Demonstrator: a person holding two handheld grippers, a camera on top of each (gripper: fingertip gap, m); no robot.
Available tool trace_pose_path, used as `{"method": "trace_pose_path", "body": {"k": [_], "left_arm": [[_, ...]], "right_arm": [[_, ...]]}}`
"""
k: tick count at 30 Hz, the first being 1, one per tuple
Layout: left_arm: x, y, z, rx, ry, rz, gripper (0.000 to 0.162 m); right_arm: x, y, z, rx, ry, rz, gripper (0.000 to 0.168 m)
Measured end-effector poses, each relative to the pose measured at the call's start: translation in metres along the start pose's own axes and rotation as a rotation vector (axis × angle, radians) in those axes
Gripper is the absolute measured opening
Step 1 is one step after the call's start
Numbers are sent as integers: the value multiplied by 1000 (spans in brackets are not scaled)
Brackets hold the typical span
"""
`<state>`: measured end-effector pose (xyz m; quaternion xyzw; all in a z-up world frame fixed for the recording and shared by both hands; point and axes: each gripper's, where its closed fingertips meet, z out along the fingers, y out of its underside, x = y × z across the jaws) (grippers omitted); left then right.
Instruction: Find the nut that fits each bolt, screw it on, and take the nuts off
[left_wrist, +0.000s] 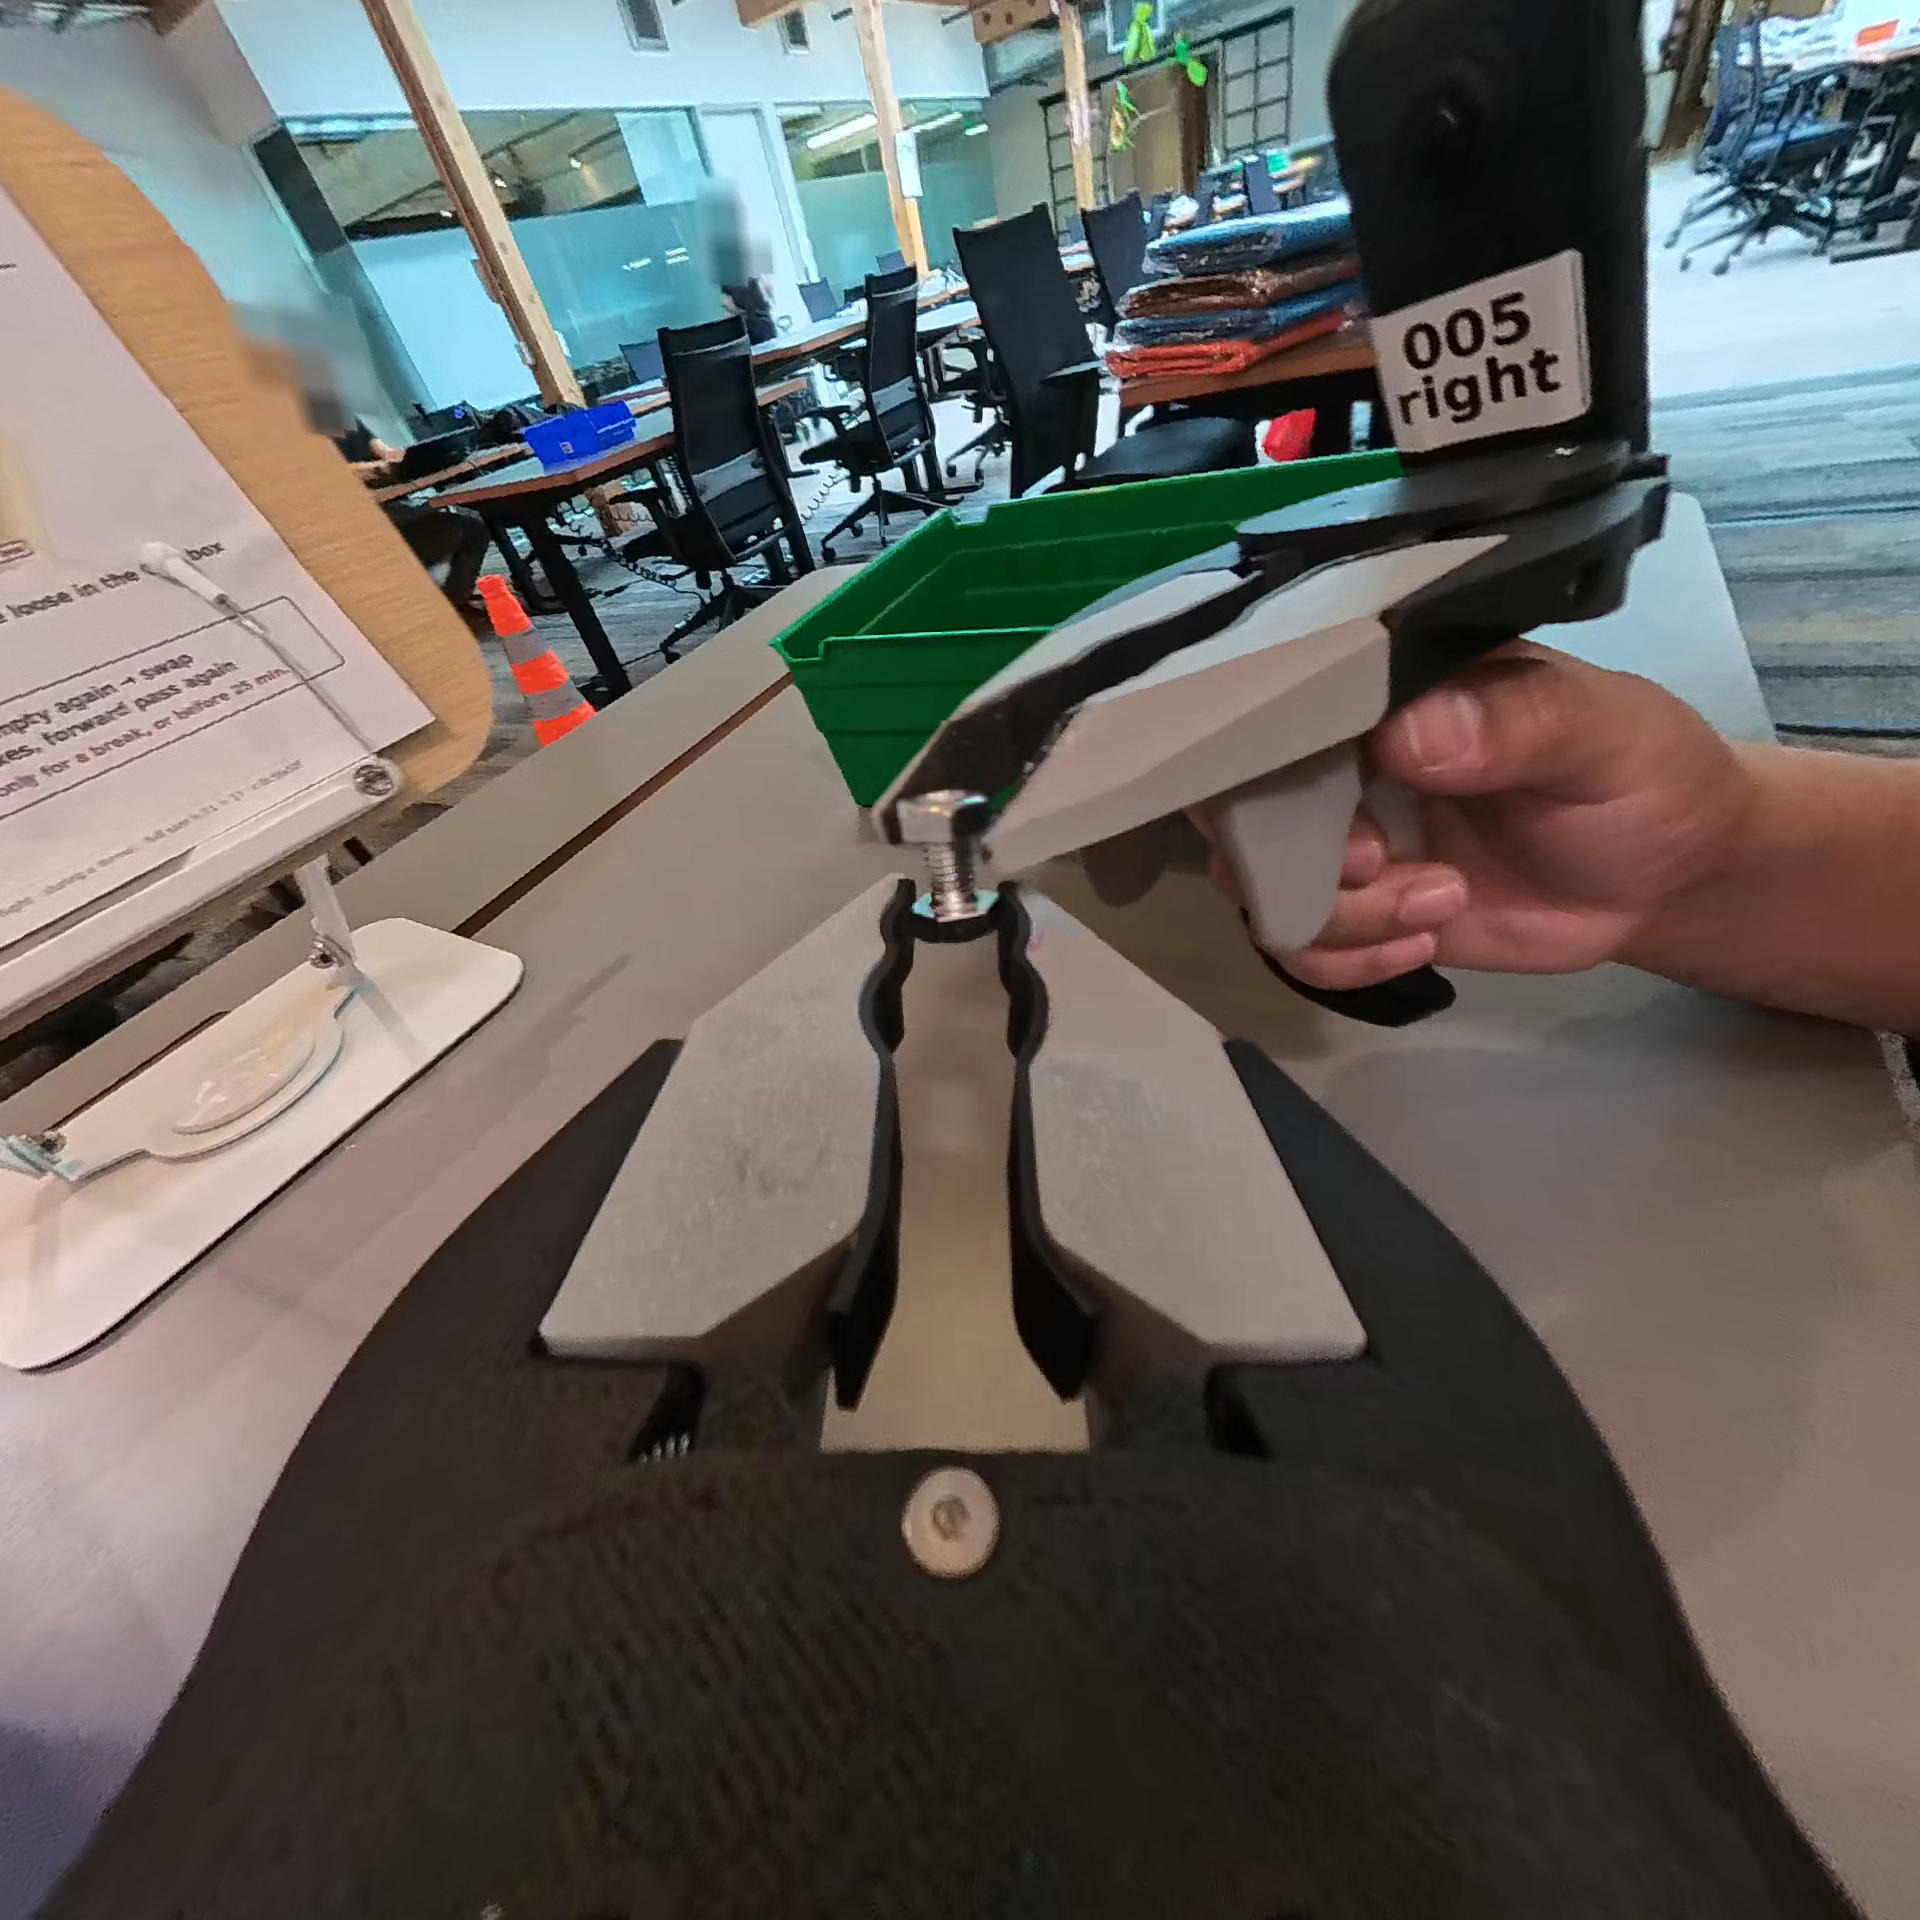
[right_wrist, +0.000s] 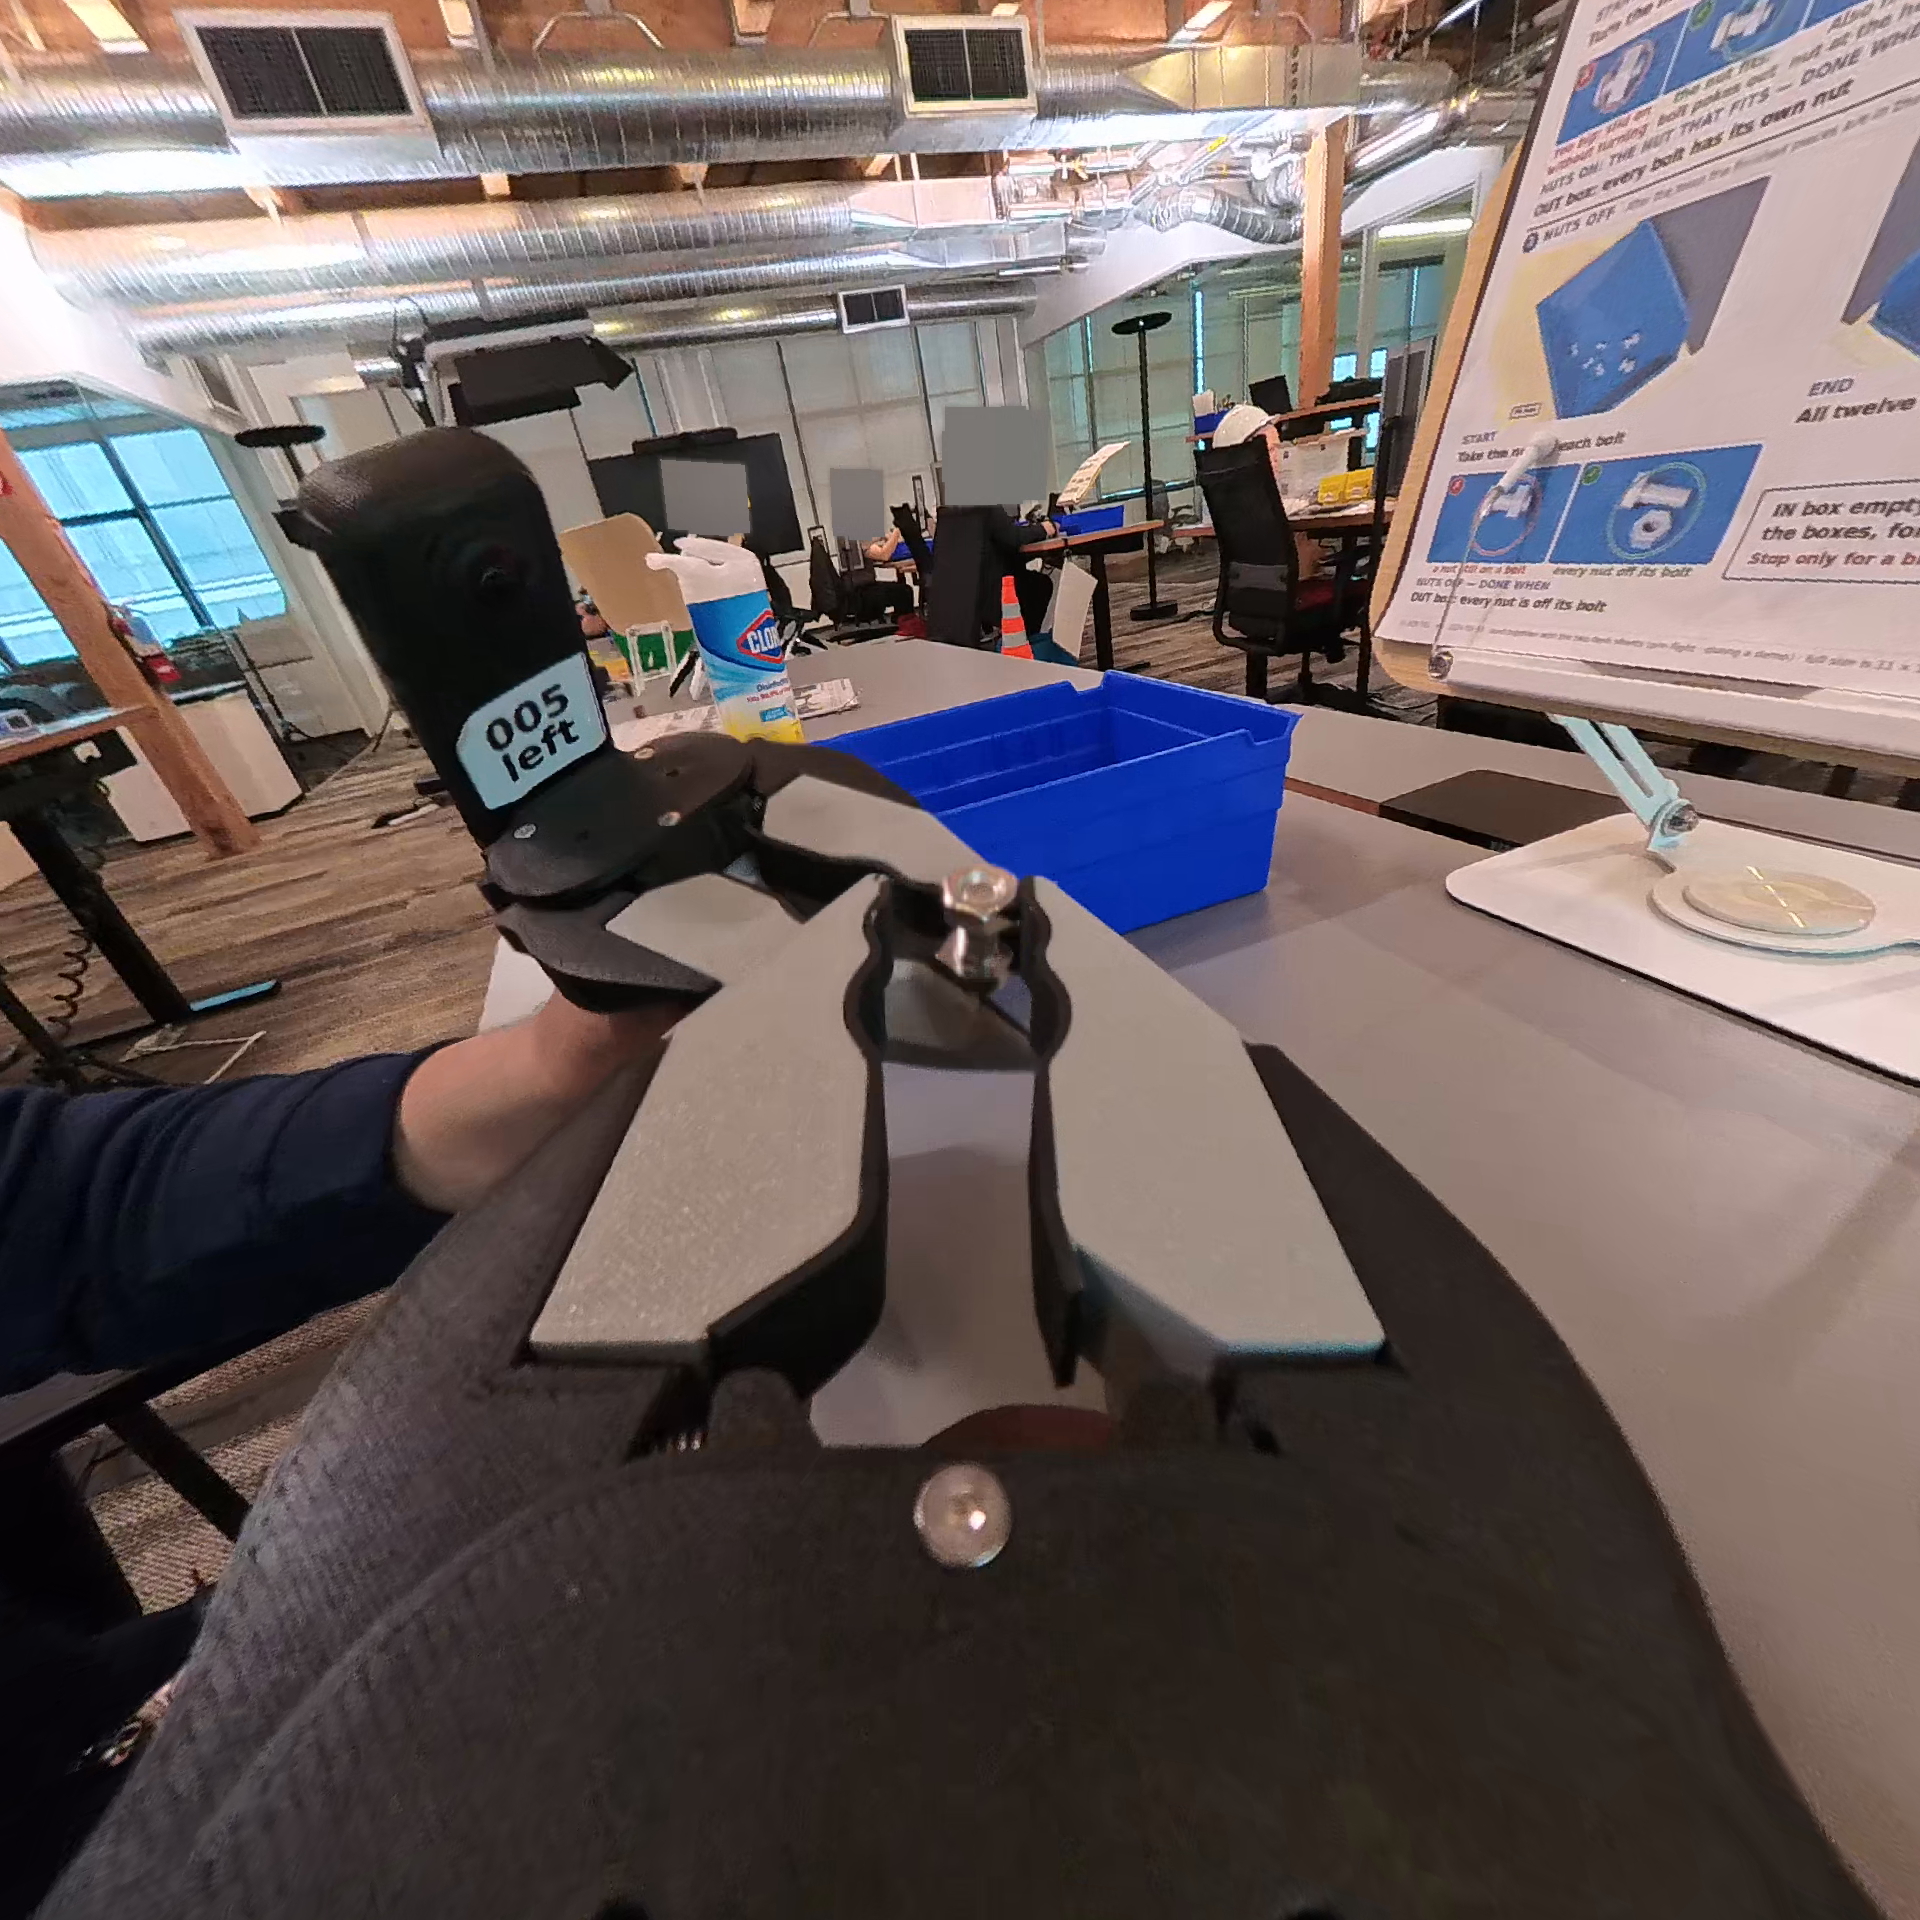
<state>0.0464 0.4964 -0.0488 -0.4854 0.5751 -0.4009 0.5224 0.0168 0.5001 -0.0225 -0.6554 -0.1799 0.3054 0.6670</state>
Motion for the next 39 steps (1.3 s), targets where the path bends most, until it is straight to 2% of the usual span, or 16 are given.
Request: {"method": "trace_pose_path", "body": {"k": [7,11,17,23,27,33,39], "left_arm": [[3,2,2,-9,1,14,13],[-5,1,-2,0,-17,-1,13],[9,5,6,-23,7,47,13],[-4,0,-1,2,-32,30,13],[5,2,2,-11,2,44,13],[10,5,6,-33,-2,73,13],[-3,3,0,-17,-34,36,13]], "right_arm": [[3,-2,-1,12,25,-8,29],[1,-2,-1,13,2,6,27],[-6,1,4,-7,-9,-29,31],[0,-1,-1,8,0,4,30],[-5,2,3,-8,-11,-28,24],[-2,-1,1,5,3,-18,31],[0,1,-2,-6,9,-33,20]]}}
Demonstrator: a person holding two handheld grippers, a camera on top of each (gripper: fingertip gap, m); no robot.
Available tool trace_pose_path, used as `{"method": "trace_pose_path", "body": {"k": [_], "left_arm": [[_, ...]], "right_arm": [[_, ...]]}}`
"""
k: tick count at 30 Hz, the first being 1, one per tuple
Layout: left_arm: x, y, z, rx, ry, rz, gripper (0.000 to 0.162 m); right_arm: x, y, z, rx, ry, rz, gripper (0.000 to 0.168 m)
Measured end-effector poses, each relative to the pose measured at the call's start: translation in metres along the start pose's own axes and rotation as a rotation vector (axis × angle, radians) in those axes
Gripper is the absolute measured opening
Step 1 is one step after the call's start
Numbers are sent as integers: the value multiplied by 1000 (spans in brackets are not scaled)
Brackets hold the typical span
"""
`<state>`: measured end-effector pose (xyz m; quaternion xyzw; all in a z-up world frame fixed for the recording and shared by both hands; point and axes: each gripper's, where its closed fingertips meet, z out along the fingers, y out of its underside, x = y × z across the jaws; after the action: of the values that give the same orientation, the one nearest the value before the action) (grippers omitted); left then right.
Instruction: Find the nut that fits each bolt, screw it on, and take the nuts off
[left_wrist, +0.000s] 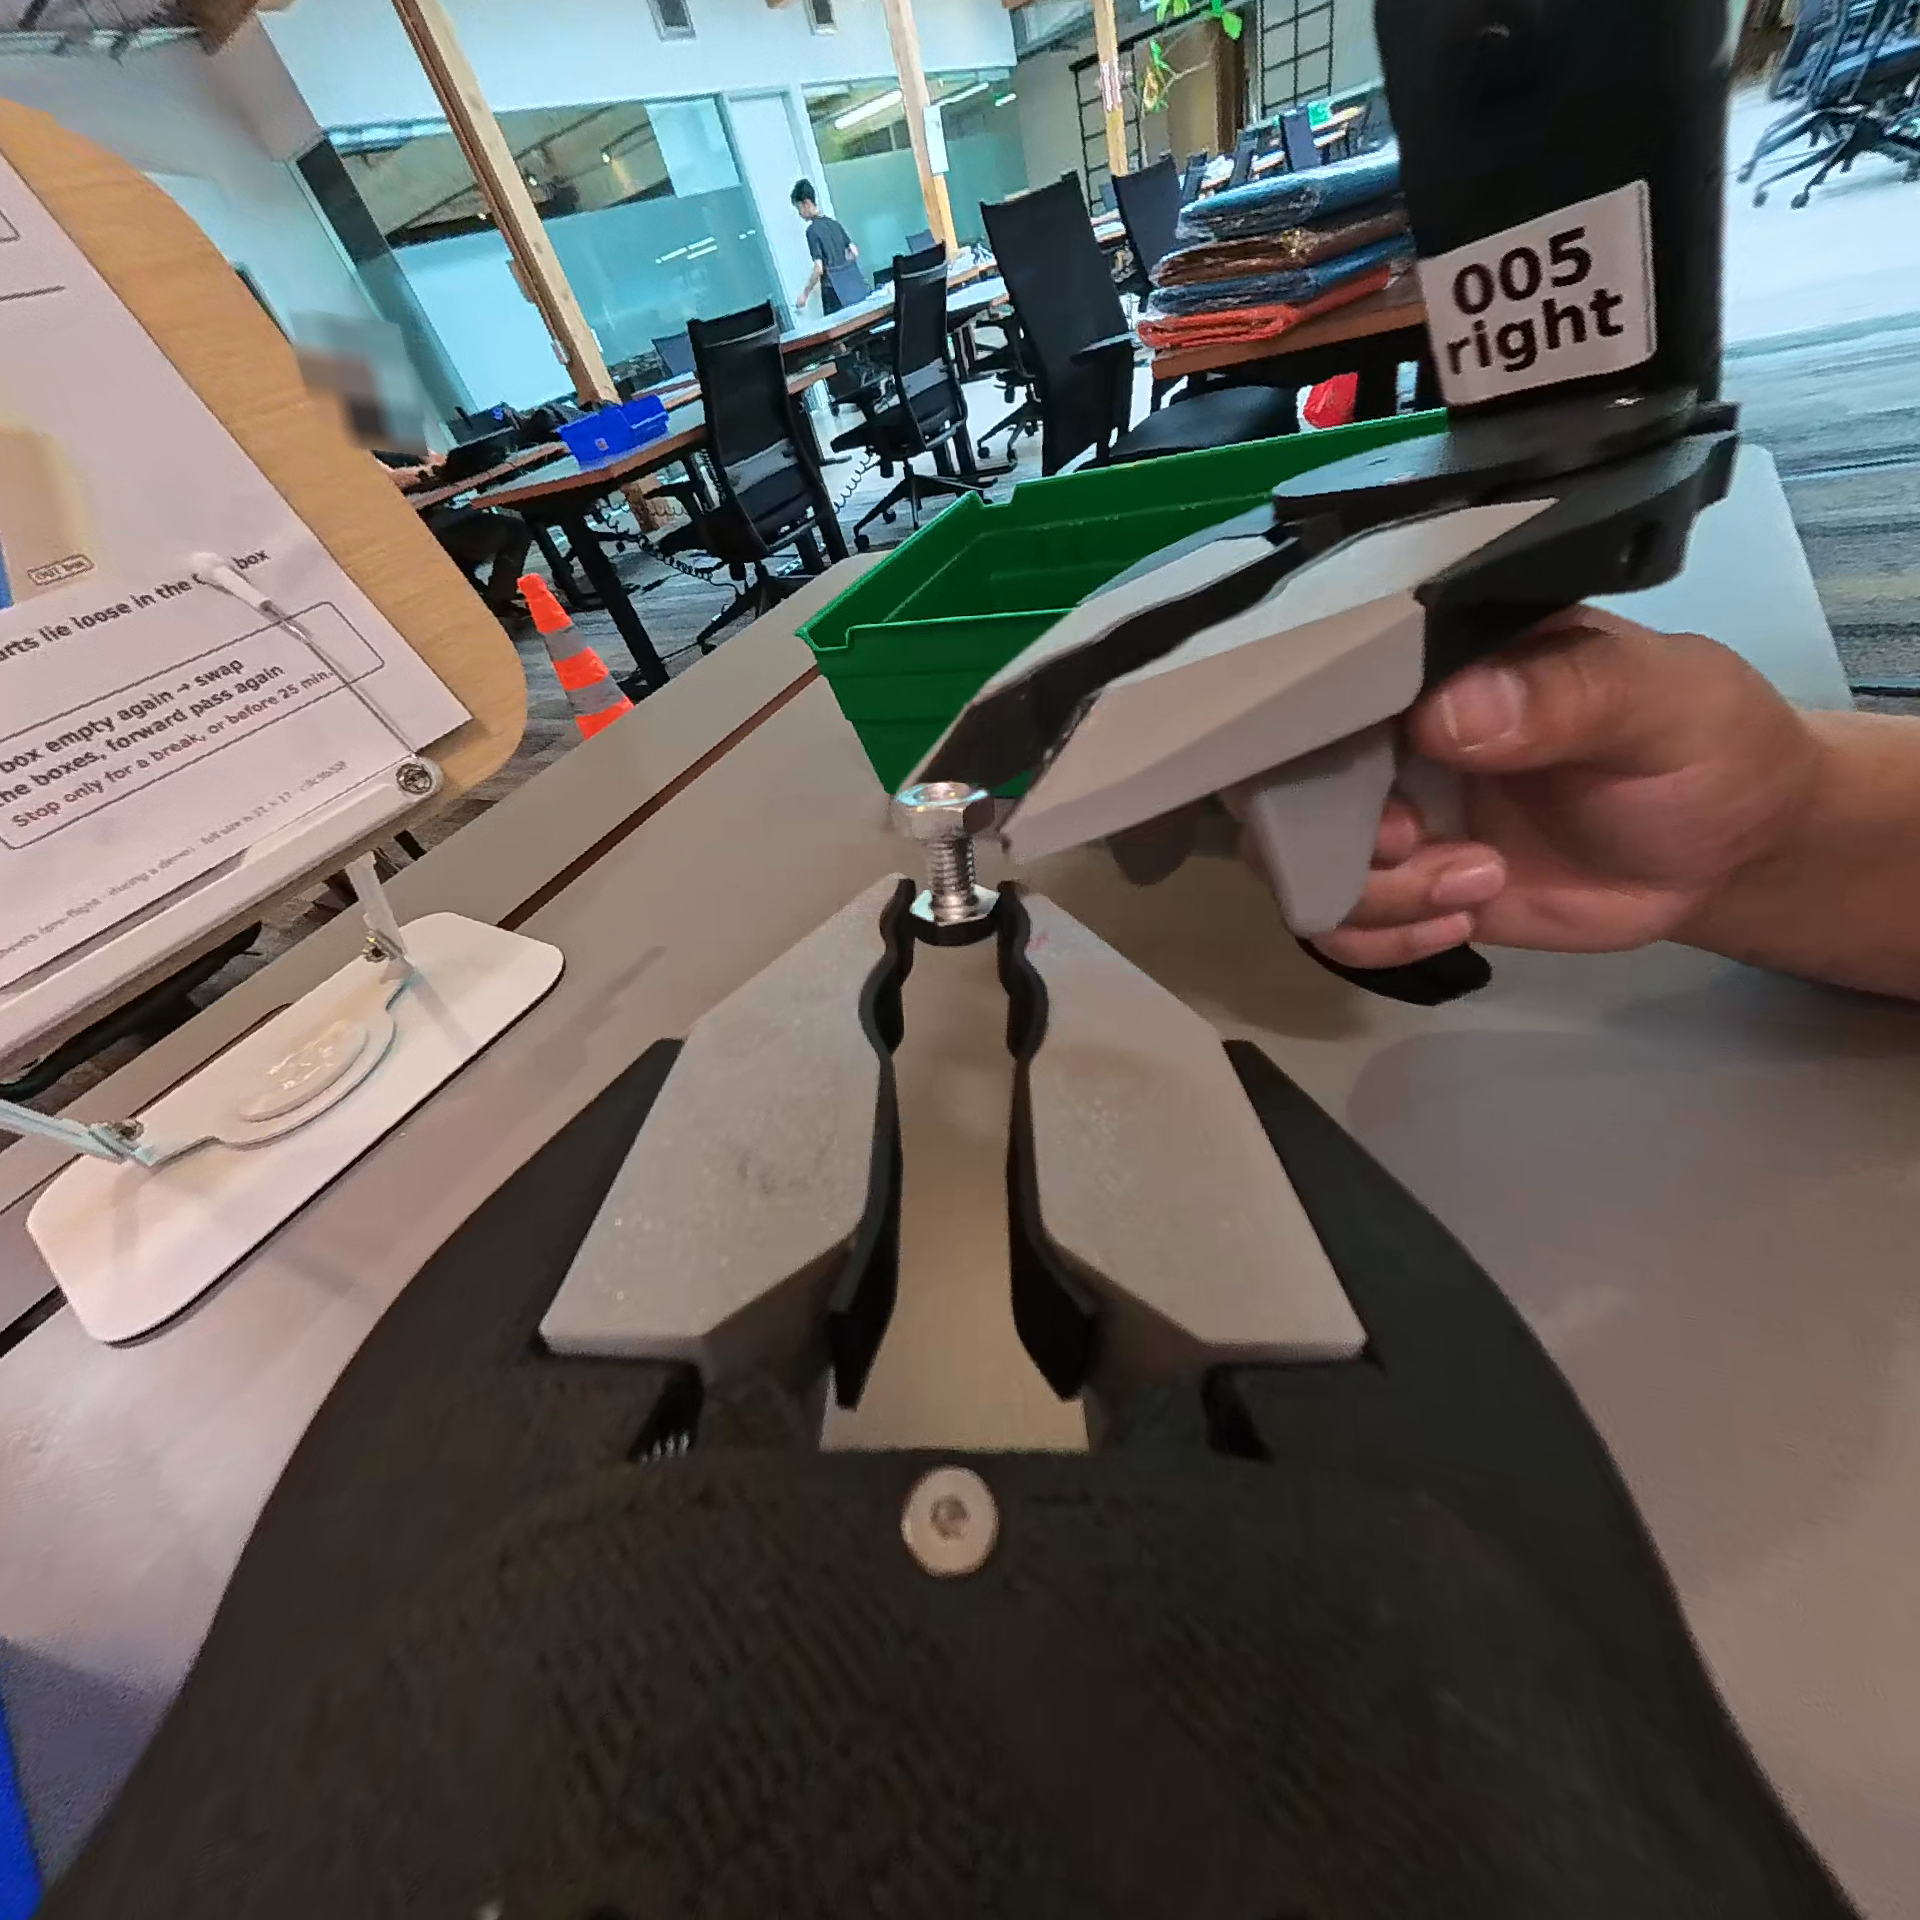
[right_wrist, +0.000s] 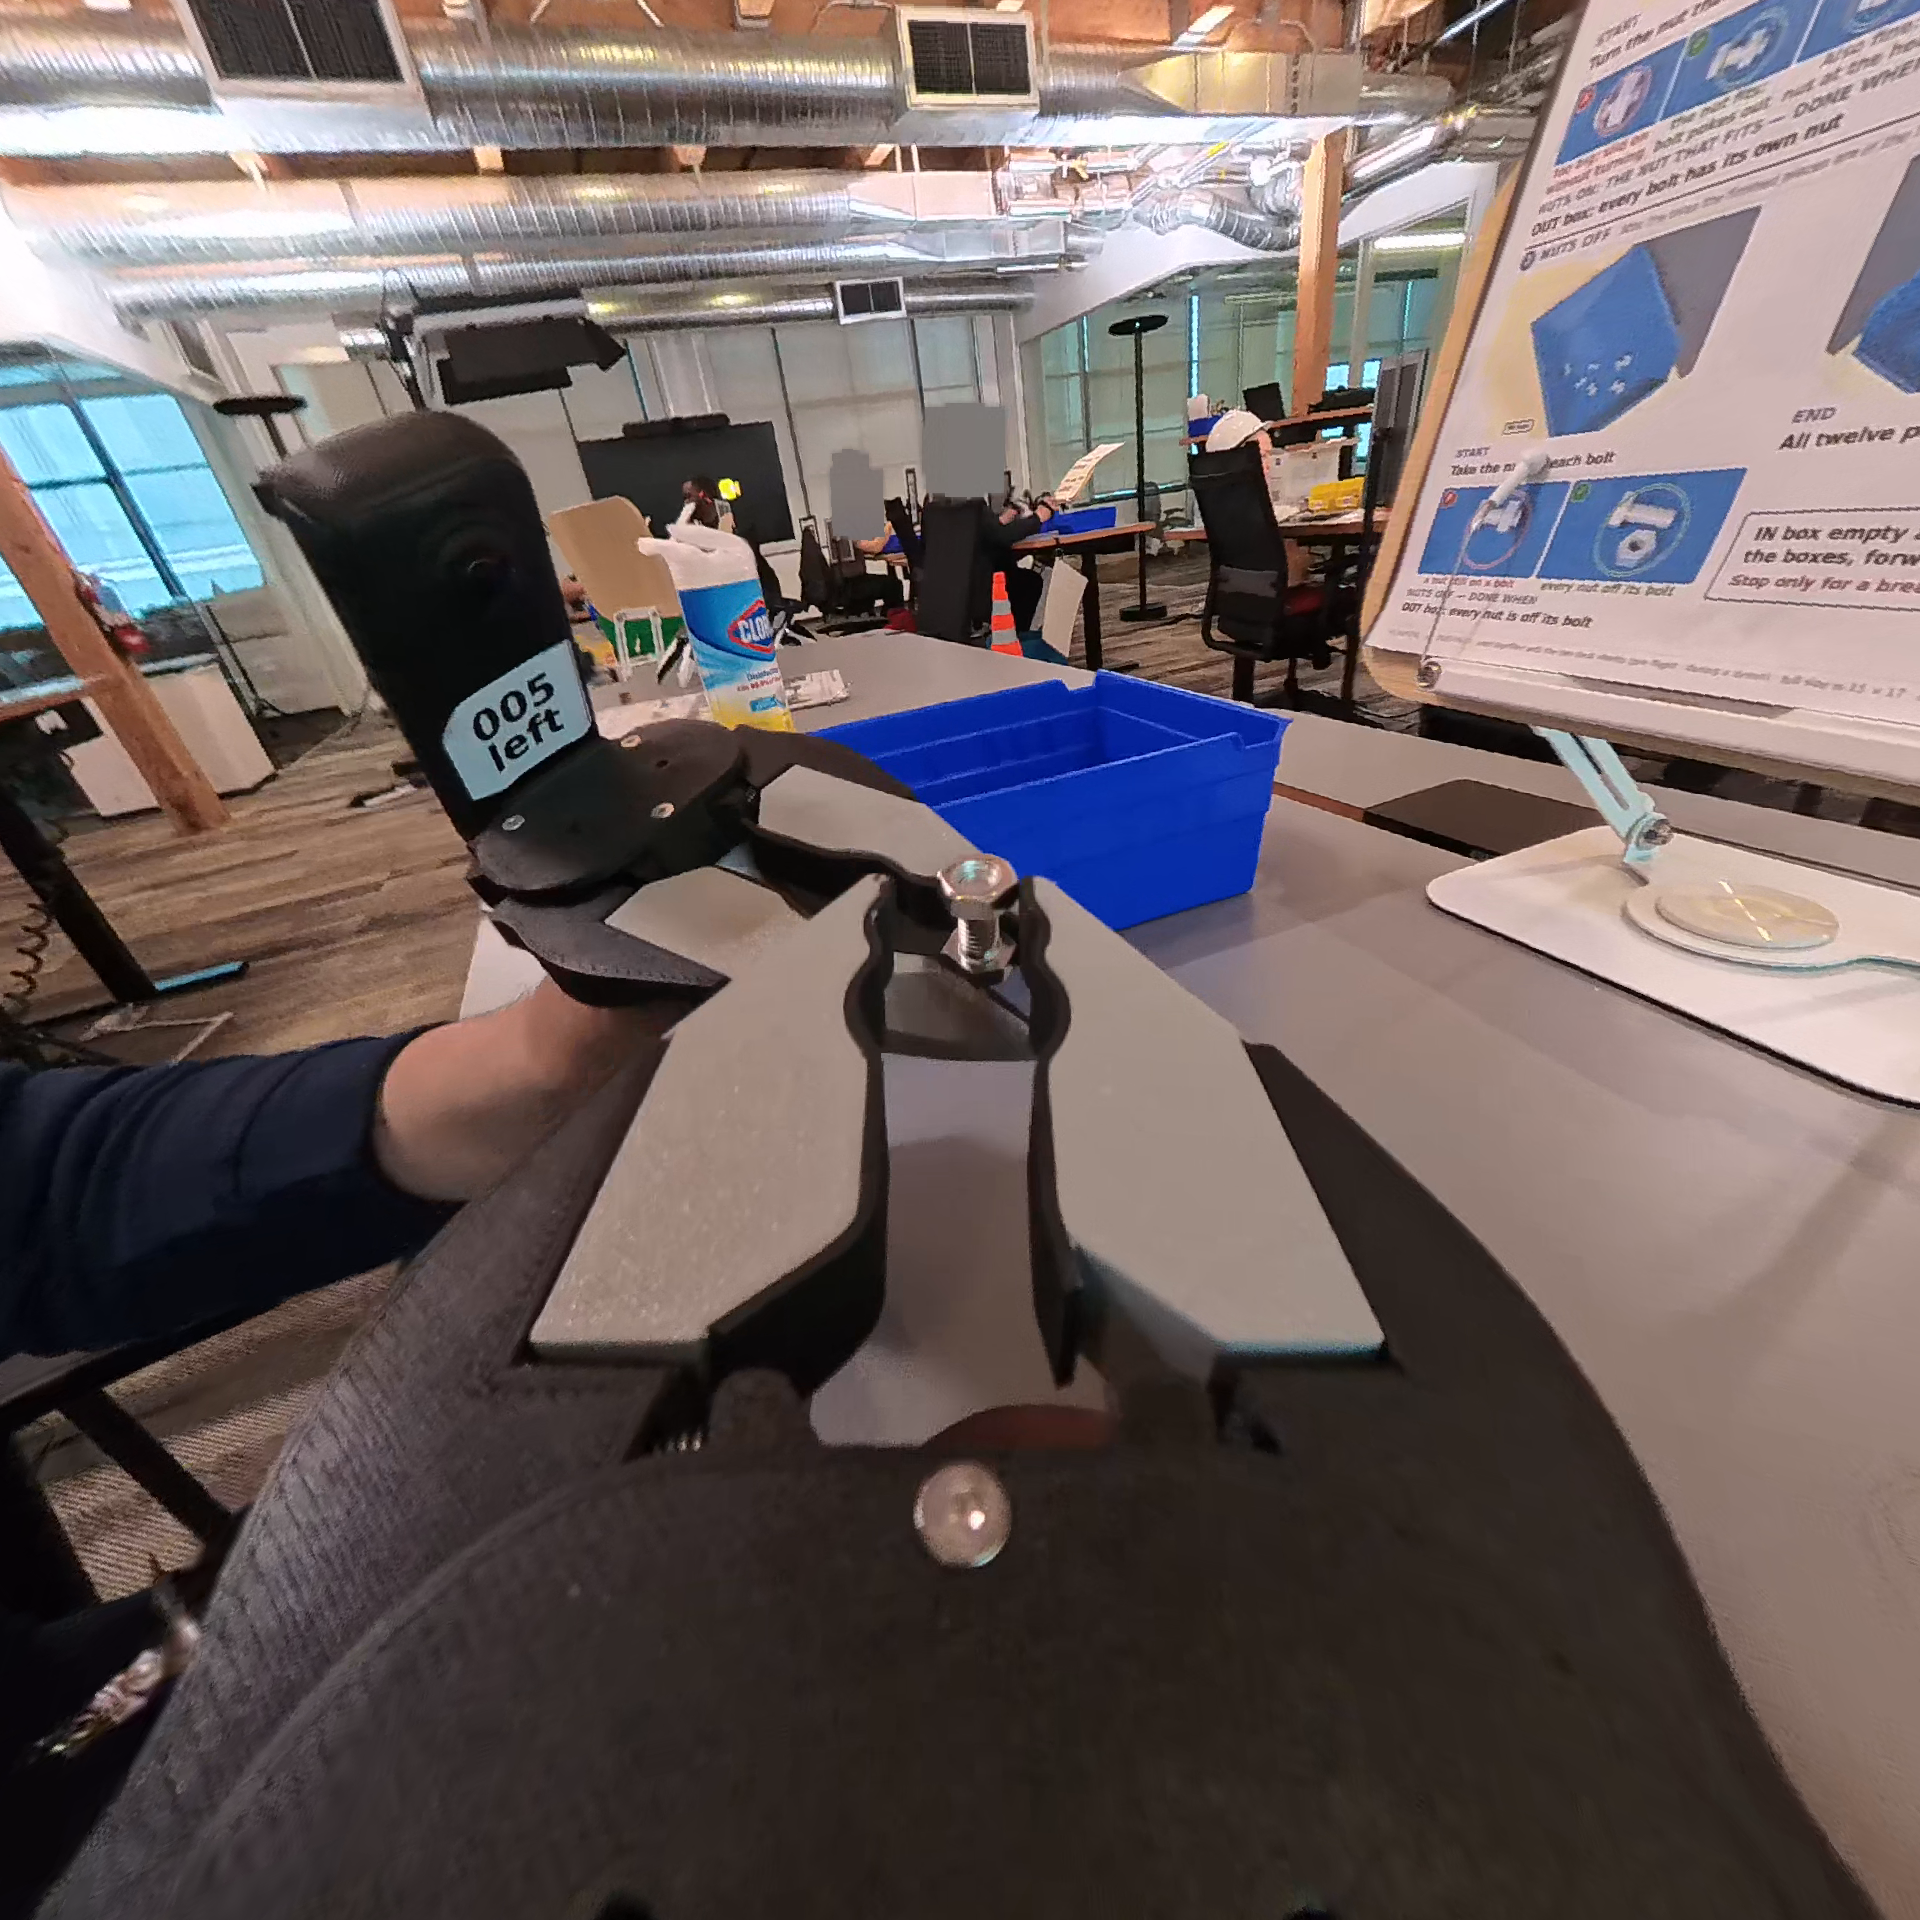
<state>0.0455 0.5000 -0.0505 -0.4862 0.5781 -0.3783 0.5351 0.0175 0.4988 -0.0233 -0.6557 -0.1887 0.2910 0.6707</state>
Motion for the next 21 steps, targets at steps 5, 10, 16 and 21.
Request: {"method": "trace_pose_path", "body": {"k": [5,10,16,21], "left_arm": [[13,3,5,-23,34,33,13],[16,3,7,-25,31,51,13],[-6,1,0,-3,-24,-18,13],[0,6,3,-16,1,-16,13]], "right_arm": [[-4,4,5,-22,1,-28,22],[-2,3,3,-18,10,-27,21],[4,-1,-1,4,23,-2,22],[3,5,3,-20,26,-9,22]]}}
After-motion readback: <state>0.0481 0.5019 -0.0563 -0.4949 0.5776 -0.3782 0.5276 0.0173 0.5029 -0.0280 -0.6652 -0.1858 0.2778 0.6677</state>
